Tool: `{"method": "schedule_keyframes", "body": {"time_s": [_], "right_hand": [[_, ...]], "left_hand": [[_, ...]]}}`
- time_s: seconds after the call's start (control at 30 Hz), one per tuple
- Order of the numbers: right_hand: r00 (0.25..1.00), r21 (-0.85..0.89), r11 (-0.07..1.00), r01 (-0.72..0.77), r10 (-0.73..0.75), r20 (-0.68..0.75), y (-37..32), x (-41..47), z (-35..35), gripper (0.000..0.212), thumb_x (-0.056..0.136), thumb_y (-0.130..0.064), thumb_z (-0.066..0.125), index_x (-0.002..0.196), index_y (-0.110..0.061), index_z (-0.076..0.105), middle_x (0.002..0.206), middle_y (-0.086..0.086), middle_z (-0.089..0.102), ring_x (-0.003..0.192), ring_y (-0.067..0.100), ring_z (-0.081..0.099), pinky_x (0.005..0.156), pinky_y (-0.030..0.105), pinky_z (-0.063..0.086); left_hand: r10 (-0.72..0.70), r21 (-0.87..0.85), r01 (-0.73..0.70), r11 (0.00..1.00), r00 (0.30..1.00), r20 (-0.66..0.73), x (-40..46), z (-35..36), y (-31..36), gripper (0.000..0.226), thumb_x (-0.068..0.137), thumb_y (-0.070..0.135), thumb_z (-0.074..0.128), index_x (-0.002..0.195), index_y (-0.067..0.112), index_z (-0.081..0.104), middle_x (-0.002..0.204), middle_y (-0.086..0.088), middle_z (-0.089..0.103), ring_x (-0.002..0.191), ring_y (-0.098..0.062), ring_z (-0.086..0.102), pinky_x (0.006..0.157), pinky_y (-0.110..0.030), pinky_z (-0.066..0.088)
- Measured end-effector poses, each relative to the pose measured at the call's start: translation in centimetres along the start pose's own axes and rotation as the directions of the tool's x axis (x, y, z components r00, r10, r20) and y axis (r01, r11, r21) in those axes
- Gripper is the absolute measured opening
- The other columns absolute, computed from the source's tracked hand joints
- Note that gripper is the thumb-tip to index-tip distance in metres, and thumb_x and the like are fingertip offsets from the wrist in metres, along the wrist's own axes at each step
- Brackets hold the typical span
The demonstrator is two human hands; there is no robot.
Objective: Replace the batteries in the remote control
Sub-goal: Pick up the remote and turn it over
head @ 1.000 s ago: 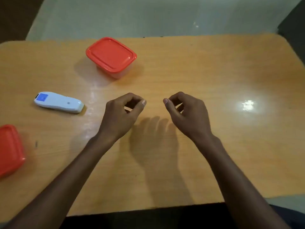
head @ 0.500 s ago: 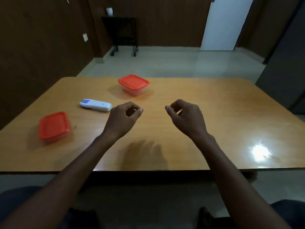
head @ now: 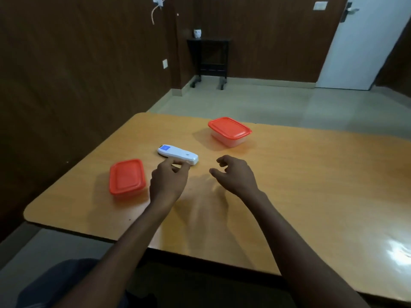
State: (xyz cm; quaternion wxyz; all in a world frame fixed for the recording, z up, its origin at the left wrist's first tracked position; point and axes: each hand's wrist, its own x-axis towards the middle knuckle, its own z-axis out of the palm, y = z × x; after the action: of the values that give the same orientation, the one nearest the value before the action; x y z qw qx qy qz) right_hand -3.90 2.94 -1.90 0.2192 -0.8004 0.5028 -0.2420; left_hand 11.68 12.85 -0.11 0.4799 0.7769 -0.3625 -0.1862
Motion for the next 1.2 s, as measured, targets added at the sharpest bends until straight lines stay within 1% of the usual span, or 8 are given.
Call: {"method": "schedule_keyframes", "body": {"time_s": [0.23,0.37,0.47,0.6,0.7,0.87,1.03,1.2], "right_hand": [[0.981,-0.156,0.98,0.125,-0.098,0.167,-3.5,7.8,5.9,0.063,0.086,-0.056,0.062,0.129,-0.009,0.06,0.122,0.011,0.065,0.117,0.035,0.051,0.084,0.041,0.048],[0.976,-0.147,0.971,0.189,-0.169,0.135,-4.0,9.4,6.9,0.049,0.081,-0.055,0.054,0.082,-0.009,0.07,0.077,0.01,0.054,0.086,0.034,0.053,0.06,0.033,0.03],[0.968,-0.086,0.964,0.251,-0.251,0.013,-2.6,8.4,6.2,0.042,0.074,-0.055,0.054,0.055,-0.018,0.051,0.053,0.002,0.037,0.062,0.029,0.039,0.06,0.032,0.02],[0.985,-0.052,0.986,0.161,-0.164,-0.059,0.3,4.1,2.9,0.035,0.077,-0.05,0.074,0.099,-0.022,0.077,0.081,0.008,0.062,0.086,0.028,0.051,0.067,0.033,0.028],[0.986,-0.031,0.997,0.075,-0.079,-0.148,1.8,-0.3,-0.7,0.052,0.076,-0.052,0.077,0.12,-0.024,0.072,0.096,0.005,0.065,0.094,0.024,0.052,0.07,0.031,0.034],[0.984,0.084,0.996,0.042,-0.027,-0.175,3.1,-6.8,-5.3,0.05,0.073,-0.038,0.085,0.116,-0.018,0.068,0.106,-0.001,0.065,0.092,0.017,0.06,0.074,0.035,0.055],[0.953,0.575,0.761,-0.302,0.266,0.148,4.4,-10.0,-8.2,0.048,0.08,-0.036,0.082,0.115,-0.017,0.056,0.107,0.004,0.067,0.082,0.022,0.073,0.055,0.038,0.062],[0.953,0.681,0.672,-0.291,0.263,0.148,6.1,-11.0,-8.4,0.043,0.094,-0.041,0.065,0.13,-0.019,0.057,0.105,0.007,0.072,0.086,0.022,0.075,0.054,0.041,0.061]], "left_hand": [[-0.004,0.119,0.006,0.993,1.0,-0.015,2.7,0.6,-0.4,0.023,0.084,0.046,0.057,0.094,0.031,0.071,0.091,0.01,0.074,0.098,-0.023,0.067,0.083,-0.037,0.052],[-0.059,0.083,0.06,0.995,0.998,-0.016,3.5,1.0,-0.3,0.027,0.083,0.048,0.057,0.096,0.03,0.073,0.1,0.004,0.076,0.101,-0.024,0.067,0.086,-0.038,0.054],[-0.085,0.053,0.086,0.995,0.996,-0.027,3.5,1.0,-0.1,0.03,0.08,0.052,0.056,0.09,0.029,0.072,0.095,0.005,0.076,0.095,-0.025,0.069,0.085,-0.039,0.055],[-0.15,-0.094,0.156,0.983,0.986,0.069,2.7,1.8,0.2,0.036,0.068,0.055,0.056,0.09,0.029,0.069,0.091,0.001,0.076,0.085,-0.029,0.073,0.079,-0.048,0.062],[-0.209,-0.261,0.272,0.926,0.947,0.245,0.9,2.7,1.1,0.048,0.084,0.044,0.068,0.123,0.017,0.061,0.099,-0.008,0.074,0.078,-0.025,0.075,0.079,-0.044,0.064],[-0.09,-0.442,0.356,0.823,0.851,0.518,-4.3,5.7,2.9,0.042,0.098,0.023,0.065,0.136,0.009,0.056,0.113,-0.013,0.073,0.093,-0.026,0.077,0.077,-0.042,0.064],[0.013,-0.468,0.295,0.833,0.836,0.549,-7.5,7.7,4.3,0.031,0.102,0.016,0.057,0.133,0.014,0.056,0.111,-0.011,0.074,0.091,-0.026,0.077,0.073,-0.043,0.064],[0.107,-0.446,0.185,0.876,0.826,0.554,-9.0,9.6,4.7,0.046,0.104,0.02,0.054,0.149,0.027,0.047,0.107,0.009,0.075,0.095,-0.016,0.074,0.074,-0.039,0.064]]}}
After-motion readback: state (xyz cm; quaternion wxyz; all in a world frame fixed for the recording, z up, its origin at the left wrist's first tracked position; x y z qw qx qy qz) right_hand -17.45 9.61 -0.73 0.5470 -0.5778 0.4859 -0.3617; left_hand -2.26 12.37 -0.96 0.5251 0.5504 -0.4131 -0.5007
